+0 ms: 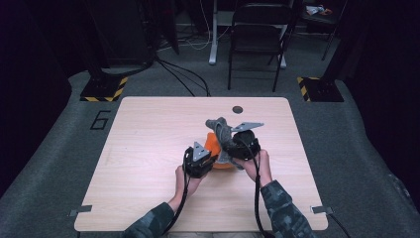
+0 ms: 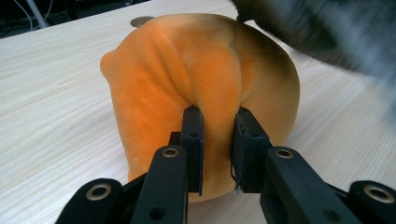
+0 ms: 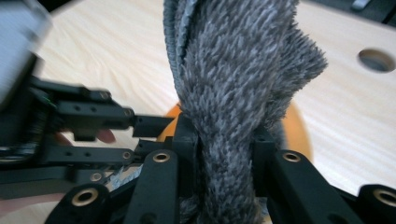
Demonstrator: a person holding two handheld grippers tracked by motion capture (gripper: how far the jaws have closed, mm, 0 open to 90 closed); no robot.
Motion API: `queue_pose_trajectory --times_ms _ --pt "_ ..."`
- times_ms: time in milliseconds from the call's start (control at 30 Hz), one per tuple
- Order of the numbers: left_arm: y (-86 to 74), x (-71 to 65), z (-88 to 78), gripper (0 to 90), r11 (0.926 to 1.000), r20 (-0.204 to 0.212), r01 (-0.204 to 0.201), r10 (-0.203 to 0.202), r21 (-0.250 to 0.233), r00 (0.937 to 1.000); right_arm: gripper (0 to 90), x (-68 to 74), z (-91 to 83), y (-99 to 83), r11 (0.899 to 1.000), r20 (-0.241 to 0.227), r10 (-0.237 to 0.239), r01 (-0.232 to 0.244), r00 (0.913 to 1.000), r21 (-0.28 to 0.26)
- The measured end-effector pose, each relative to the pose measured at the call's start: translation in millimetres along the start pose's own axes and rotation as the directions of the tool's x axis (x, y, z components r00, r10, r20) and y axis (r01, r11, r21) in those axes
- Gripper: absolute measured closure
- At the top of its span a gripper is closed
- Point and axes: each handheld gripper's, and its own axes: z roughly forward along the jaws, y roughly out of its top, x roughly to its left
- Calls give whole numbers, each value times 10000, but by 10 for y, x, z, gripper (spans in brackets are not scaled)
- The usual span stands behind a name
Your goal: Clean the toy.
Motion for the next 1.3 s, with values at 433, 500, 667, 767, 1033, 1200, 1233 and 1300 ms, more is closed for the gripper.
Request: queue_pose_trajectory --times_ms 433,500,667,767,1033,1200,1233,1300 --pt "-61 14 64 736 9995 457 -127 113 286 9989 715 -101 274 -169 9954 779 -302 229 9965 929" --pt "-63 34 69 734 9995 466 -186 174 248 9988 716 -146 264 -180 9953 839 -167 86 9963 960" --pt "-71 45 71 732 9998 507 -45 34 219 9987 714 -319 231 -240 9930 1105 260 -384 9935 1120" --pt "-71 56 71 729 9996 588 -60 44 277 9983 714 -427 238 -304 9899 1376 485 -661 9893 1257" --pt "-91 106 70 717 9996 595 151 -165 237 9981 714 -725 395 -544 9644 1852 1263 -1644 9745 2071" --pt "-94 112 76 714 9997 606 117 -128 192 9981 710 -834 544 -671 9517 1613 1494 -1861 9755 2441" --pt "-97 109 75 714 9997 598 155 -166 185 9981 710 -828 538 -663 9507 1677 1505 -1892 9743 2456" --pt "-102 105 73 713 9998 520 156 -164 152 9985 710 -816 502 -638 9544 1851 1319 -1752 9738 2417"
